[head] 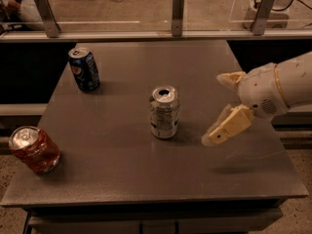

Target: Knock 7up can over

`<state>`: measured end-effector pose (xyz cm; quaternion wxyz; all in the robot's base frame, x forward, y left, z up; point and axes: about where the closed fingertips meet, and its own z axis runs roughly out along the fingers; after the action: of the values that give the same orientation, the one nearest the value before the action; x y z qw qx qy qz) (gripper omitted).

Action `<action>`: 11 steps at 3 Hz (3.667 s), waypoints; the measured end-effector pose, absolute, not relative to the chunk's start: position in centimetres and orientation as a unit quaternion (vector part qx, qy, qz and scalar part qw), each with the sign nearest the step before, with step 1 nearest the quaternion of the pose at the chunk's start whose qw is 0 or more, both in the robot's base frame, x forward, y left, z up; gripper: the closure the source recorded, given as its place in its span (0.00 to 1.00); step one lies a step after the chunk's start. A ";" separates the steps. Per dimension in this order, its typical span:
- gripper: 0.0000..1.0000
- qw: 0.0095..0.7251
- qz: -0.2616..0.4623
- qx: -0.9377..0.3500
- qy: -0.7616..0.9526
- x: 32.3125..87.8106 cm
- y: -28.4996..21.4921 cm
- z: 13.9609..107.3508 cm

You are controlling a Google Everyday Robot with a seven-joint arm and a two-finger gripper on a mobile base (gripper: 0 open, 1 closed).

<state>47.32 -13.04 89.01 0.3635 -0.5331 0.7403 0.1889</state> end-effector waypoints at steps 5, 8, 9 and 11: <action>0.00 0.567 0.267 -0.468 0.624 49.7 -6.3 90.6; 0.00 0.545 0.297 -0.478 0.621 49.5 -5.0 89.3; 0.00 0.552 0.311 -0.479 0.607 50.0 -3.4 88.9; 0.41 0.556 0.339 -0.474 0.593 50.2 -2.3 88.1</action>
Offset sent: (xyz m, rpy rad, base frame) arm 0.0041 0.0285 -0.0094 0.1508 -0.0340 0.0555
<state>50.18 -2.28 88.14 0.5557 -0.4739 0.5931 0.3389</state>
